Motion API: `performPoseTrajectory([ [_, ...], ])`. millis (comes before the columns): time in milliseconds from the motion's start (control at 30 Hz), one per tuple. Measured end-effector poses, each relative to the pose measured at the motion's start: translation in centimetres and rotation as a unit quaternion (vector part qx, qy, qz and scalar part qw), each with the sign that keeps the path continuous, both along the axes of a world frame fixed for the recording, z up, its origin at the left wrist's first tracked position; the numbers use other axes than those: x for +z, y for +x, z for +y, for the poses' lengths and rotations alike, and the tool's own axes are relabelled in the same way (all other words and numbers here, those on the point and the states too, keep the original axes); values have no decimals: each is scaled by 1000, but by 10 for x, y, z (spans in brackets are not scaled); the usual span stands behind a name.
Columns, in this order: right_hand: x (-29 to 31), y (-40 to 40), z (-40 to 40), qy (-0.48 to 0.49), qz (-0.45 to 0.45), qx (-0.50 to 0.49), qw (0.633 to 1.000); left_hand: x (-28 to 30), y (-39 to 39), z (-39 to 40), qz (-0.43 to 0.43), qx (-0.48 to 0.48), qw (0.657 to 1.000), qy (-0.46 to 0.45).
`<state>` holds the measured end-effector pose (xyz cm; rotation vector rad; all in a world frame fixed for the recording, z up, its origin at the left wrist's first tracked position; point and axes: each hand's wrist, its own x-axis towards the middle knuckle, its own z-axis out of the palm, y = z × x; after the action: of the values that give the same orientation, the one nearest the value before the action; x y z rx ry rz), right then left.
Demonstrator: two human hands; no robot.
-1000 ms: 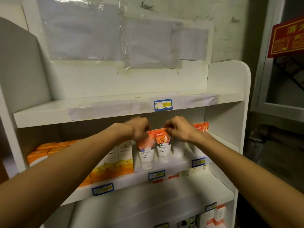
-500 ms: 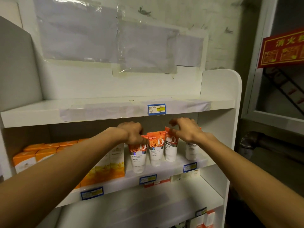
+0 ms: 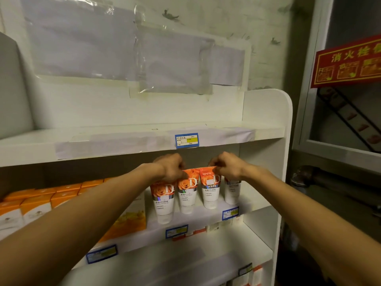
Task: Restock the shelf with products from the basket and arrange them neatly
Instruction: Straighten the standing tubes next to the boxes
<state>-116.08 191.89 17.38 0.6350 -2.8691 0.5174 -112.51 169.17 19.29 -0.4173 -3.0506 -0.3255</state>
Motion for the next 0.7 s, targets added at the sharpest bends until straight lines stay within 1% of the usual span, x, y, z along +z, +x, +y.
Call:
performPoseTrajectory([
  [100,-1,-1,2,-8,3,2,1000,-2,-5,1,15,-2,1000,18],
  [333,0,0,5,-18,-6,-3,1000,-3,-6,3,3,-23,998,50],
  [433,1,0,6,-16,-7,2,1000,-4,-6,3,14,-25,999,45],
  [700,-3,0,9,-23,-8,4,1000,-1,-1,2,-3,-28,999,41],
])
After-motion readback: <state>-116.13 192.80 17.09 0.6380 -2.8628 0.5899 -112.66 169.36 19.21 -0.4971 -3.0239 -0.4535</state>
